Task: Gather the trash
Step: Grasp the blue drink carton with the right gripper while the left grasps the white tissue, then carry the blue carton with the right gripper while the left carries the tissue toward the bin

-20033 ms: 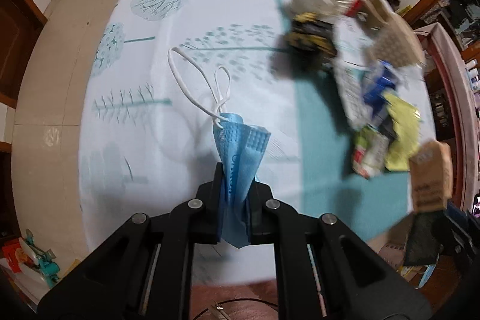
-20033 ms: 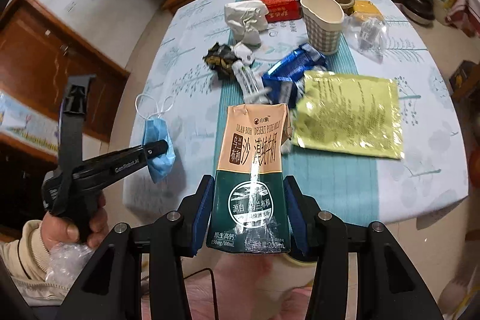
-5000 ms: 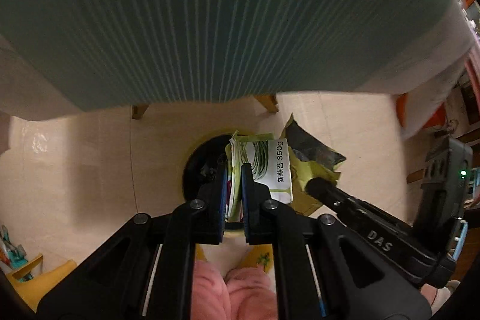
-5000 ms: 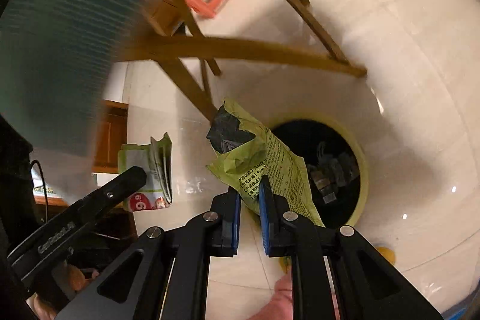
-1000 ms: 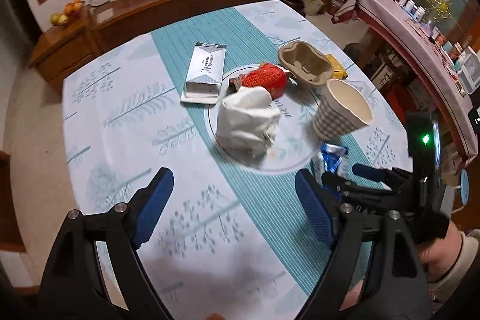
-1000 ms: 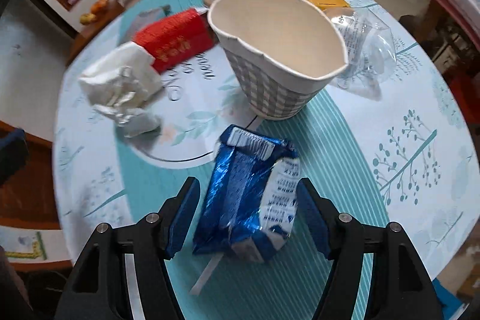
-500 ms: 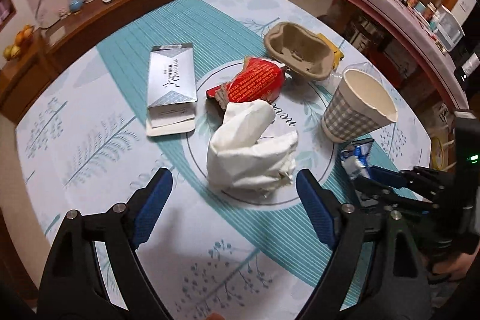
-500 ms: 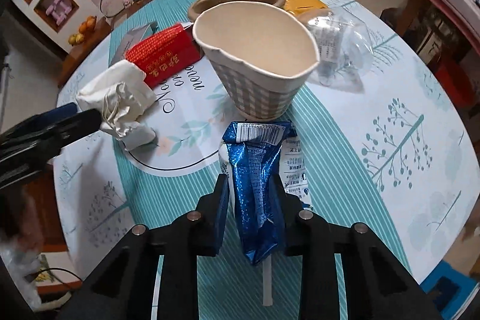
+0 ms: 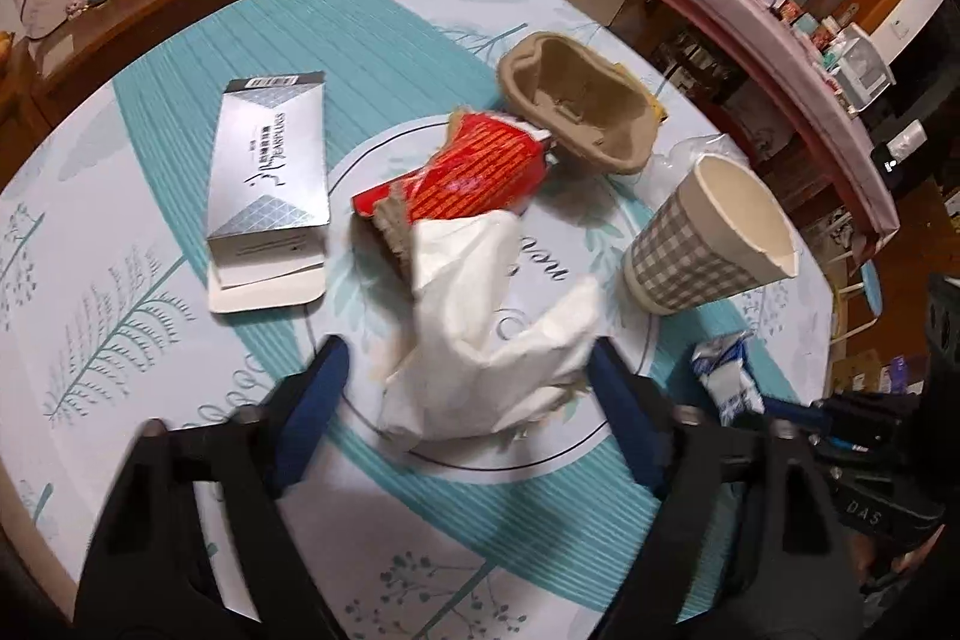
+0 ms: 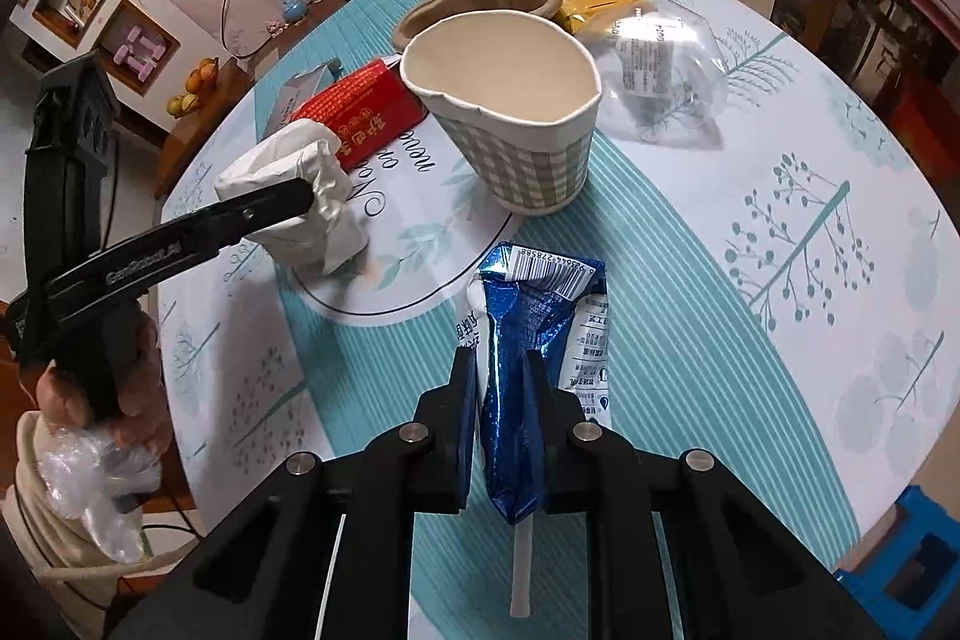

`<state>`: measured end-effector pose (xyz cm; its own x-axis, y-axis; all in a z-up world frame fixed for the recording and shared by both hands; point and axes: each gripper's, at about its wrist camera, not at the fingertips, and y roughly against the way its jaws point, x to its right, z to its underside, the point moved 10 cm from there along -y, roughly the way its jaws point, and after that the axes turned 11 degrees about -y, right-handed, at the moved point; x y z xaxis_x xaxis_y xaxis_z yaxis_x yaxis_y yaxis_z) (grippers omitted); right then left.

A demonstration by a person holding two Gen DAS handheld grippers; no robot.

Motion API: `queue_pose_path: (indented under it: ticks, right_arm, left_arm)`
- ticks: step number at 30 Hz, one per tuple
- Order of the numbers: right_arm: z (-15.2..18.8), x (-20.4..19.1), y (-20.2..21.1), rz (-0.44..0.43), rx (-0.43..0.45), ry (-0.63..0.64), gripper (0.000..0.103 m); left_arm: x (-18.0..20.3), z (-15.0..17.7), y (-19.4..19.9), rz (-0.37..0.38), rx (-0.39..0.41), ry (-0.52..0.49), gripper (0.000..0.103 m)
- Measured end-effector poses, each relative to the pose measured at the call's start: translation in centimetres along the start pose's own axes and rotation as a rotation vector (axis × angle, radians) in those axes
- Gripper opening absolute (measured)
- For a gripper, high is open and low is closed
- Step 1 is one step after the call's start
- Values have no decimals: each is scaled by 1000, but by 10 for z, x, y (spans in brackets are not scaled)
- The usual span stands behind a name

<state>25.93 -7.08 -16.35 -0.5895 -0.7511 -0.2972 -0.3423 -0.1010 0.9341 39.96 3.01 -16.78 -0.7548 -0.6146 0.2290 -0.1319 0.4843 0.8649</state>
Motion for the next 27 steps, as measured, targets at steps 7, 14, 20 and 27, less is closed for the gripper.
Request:
queue_pose_path:
  ticks: [7,14,20,27]
  right_arm:
    - [1,3,23,-47,3,9,14]
    - [8,7,44,-112,-20,23,14]
    - [20,14,72,-170,-30,77,14]
    - [29,49,116,-266,-19,126,14]
  left_arm:
    - [24,5,12,7,29,11,29]
    - [60,35,45,-16,17,32,24]
    - [104,61,78,-47,29,50,24]
    - [160,81,103,-94,38,106,24]
